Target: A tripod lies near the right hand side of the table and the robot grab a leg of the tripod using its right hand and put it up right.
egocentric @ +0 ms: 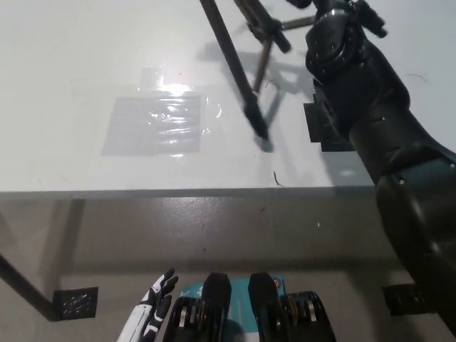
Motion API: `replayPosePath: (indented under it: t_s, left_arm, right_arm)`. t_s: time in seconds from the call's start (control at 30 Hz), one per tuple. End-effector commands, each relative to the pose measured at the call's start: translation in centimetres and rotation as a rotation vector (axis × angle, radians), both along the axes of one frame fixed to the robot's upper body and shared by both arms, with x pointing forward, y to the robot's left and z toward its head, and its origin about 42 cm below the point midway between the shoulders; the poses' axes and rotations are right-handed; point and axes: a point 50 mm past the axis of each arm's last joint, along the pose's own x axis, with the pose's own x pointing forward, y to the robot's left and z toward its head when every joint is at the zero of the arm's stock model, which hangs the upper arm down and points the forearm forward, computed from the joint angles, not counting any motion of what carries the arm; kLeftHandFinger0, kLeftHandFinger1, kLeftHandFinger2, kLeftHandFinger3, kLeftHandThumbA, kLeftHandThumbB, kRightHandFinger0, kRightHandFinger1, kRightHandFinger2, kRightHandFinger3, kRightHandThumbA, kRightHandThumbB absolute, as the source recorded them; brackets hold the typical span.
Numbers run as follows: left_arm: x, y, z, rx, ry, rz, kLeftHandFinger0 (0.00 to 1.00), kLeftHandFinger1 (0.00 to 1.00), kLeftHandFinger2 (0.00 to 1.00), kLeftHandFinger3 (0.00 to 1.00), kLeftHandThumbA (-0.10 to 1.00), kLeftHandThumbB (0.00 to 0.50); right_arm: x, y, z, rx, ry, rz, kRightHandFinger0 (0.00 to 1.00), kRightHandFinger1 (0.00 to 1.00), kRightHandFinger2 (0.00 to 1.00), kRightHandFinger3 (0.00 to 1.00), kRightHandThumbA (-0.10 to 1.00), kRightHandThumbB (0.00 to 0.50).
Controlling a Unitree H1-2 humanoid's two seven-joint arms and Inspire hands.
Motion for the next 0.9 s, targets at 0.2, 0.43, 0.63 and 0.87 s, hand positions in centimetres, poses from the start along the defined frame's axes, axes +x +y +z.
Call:
replayPosePath:
  t_s: [0.2,0.43,0.63,0.87]
  left_arm:
    - [-0.8,-0.2,0.7,0.001,-0.057,-0.044,1.00,1.00,1.00,1.00,1.00,0.414]
    - [-0.7,-0.2,0.8,0.001,-0.051,-0.032,1.00,1.00,1.00,1.00,1.00,0.447]
    - [-0.5,-0.3,0.8,-0.009,-0.073,-0.040,1.00,1.00,1.00,1.00,1.00,0.419]
    - [-0.1,-0.3,1.3,-0.013,-0.077,-0.037,1.00,1.00,1.00,1.00,1.00,0.411]
  right_arm:
    - [-2.0,2.7,10.5,0.702,-0.293,0.090,0.00,0.01,0.43,0.63,-0.10,0.039]
    - [-1.4,2.7,2.4,0.773,-0.167,0.068,0.00,0.00,0.39,0.57,-0.10,0.024]
    - [-1.7,2.2,-4.8,0.696,-0.038,-0.050,0.05,0.32,0.74,0.86,-0.10,0.113]
    - [-2.4,1.2,-9.3,0.609,-0.011,-0.060,0.00,0.02,0.34,0.09,-0.10,0.127]
